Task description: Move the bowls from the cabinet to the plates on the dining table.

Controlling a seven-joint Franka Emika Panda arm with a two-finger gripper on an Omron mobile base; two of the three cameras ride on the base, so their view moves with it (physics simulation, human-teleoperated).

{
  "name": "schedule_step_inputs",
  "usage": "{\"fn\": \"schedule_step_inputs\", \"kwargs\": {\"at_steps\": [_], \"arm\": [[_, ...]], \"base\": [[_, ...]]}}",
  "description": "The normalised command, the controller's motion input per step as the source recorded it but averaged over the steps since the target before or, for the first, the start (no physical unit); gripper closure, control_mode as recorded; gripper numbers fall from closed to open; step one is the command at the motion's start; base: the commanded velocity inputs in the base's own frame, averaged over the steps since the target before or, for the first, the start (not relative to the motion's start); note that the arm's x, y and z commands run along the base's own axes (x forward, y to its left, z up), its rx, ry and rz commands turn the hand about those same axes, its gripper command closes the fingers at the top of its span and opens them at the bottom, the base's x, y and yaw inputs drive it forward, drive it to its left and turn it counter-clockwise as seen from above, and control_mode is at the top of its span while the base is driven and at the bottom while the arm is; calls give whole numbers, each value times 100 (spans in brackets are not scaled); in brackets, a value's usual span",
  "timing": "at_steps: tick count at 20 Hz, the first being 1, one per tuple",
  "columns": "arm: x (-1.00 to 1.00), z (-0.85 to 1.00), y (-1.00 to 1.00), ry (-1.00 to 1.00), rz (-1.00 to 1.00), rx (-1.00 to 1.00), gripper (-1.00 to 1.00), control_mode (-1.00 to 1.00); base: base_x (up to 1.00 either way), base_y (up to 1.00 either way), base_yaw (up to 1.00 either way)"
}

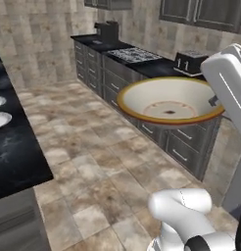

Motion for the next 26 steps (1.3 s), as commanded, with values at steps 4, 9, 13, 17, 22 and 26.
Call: {"fn": "schedule_step_inputs", "kwargs": {"at_steps": [4, 9, 13, 17, 22, 26], "arm": [[0, 0, 0, 0, 0, 0, 100, 100], [0, 0, 0, 0, 0, 0, 100, 100], [0, 0, 0, 0, 0, 0, 100, 100], [0, 0, 0, 0, 0, 0, 100, 100], [0, 0, 0, 0, 0, 0, 100, 100], [0, 0, 0, 0, 0, 0, 100, 100]], "base": [[100, -44, 10], [100, -29, 11], [100, 0, 10], [100, 0, 11], [100, 0, 11], [100, 0, 10]]}}
